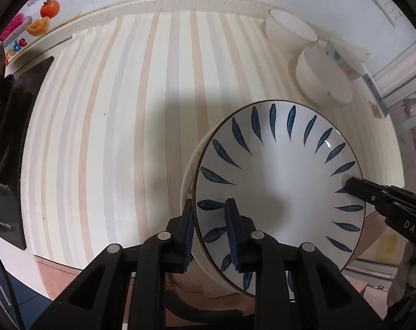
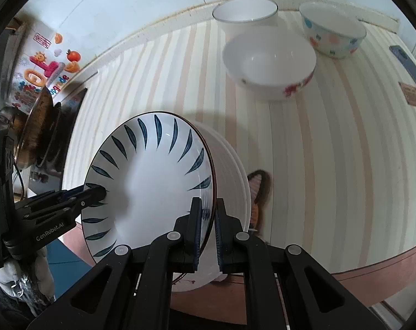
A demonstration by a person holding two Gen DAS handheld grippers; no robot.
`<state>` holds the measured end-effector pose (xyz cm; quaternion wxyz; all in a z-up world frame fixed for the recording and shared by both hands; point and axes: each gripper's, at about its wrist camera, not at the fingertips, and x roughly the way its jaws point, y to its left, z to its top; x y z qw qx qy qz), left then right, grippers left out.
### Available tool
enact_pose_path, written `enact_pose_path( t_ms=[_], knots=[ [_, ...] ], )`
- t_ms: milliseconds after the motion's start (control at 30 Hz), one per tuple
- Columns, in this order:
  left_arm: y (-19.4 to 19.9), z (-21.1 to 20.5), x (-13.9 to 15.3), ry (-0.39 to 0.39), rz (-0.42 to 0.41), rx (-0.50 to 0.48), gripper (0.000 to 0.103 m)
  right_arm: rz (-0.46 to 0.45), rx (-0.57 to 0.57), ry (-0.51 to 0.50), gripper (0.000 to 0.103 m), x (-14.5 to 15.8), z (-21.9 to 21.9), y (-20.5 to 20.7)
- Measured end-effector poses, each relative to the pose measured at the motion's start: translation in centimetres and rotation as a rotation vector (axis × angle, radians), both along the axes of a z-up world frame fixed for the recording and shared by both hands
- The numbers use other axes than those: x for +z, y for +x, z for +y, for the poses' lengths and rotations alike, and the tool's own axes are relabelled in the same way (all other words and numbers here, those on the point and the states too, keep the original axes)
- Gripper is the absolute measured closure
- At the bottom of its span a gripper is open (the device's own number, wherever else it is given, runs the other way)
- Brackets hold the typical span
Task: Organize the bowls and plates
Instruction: 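Lift the three-plate stack with both tools and carry it along the counter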
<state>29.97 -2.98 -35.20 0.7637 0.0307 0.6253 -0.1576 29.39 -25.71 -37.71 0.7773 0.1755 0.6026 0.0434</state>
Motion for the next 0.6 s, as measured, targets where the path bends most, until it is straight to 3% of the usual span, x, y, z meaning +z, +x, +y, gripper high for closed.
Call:
enact_pose_path(
  t_ms=[600],
  knots=[
    [0.0, -1.4, -1.8, 0.045, 0.017, -0.018, 0.084, 0.04, -0.003, -0.01, 0.091, -2.6, -0.4, 0.2]
  ],
)
